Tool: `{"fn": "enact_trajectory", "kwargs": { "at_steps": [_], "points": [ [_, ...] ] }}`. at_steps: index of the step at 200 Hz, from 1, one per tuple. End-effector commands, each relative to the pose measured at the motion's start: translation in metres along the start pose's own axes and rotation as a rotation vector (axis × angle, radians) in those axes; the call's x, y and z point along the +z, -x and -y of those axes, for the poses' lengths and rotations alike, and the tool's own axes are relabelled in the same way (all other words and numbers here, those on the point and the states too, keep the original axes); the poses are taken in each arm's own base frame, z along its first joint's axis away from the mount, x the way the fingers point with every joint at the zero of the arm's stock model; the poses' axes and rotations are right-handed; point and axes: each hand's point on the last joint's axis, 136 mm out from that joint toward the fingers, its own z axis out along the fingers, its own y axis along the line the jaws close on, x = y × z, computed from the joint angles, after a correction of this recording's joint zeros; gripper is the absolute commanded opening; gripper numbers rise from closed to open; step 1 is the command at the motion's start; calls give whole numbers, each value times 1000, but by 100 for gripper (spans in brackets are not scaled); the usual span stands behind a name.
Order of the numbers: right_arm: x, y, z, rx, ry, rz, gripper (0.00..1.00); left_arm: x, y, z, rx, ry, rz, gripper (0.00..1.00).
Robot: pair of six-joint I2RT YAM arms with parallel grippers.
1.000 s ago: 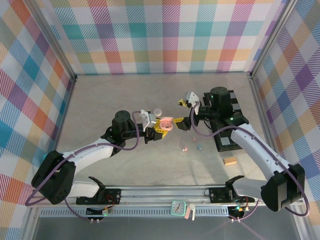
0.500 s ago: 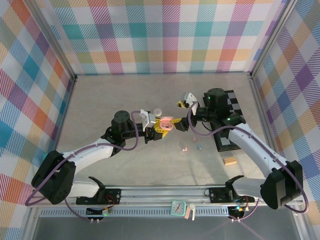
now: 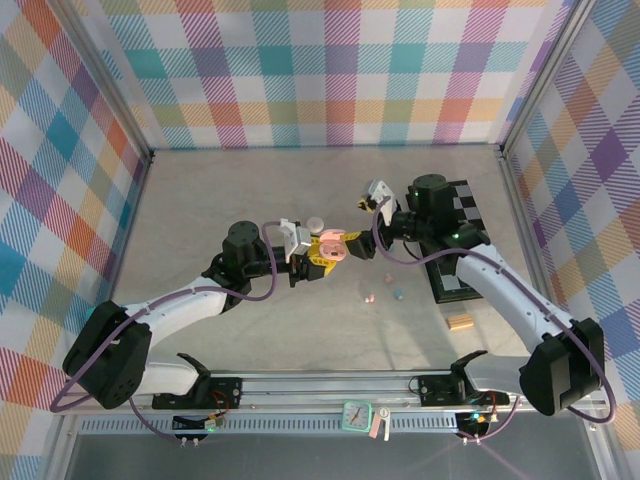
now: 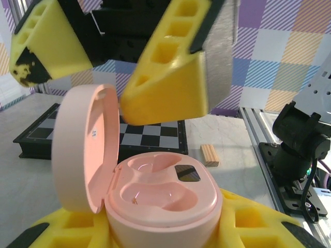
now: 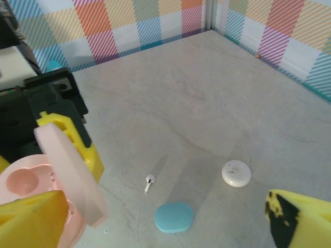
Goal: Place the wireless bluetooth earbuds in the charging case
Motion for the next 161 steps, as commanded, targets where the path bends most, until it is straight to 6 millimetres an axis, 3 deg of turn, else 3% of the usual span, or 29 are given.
{"fn": "enact_trajectory", "kwargs": {
  "at_steps": [1,45,90,132,161],
  "points": [
    [-21,20,-18,3,34,60,99,0,8,4,43,-7,41,30],
    [-54,8,-7,136,-99,90,99,-1,7,-5,36,27,59,30],
    [-76,-38,22,429,-323,56,99,-4,13,-9,31,23,75,30],
    [-71,-112,45,867,-481,-8,99,-6,18,-11,35,24,84,30],
    [-49,-150,34,1155,-422,-70,91,-7,22,-11,37,21,92,30]
  ]
}}
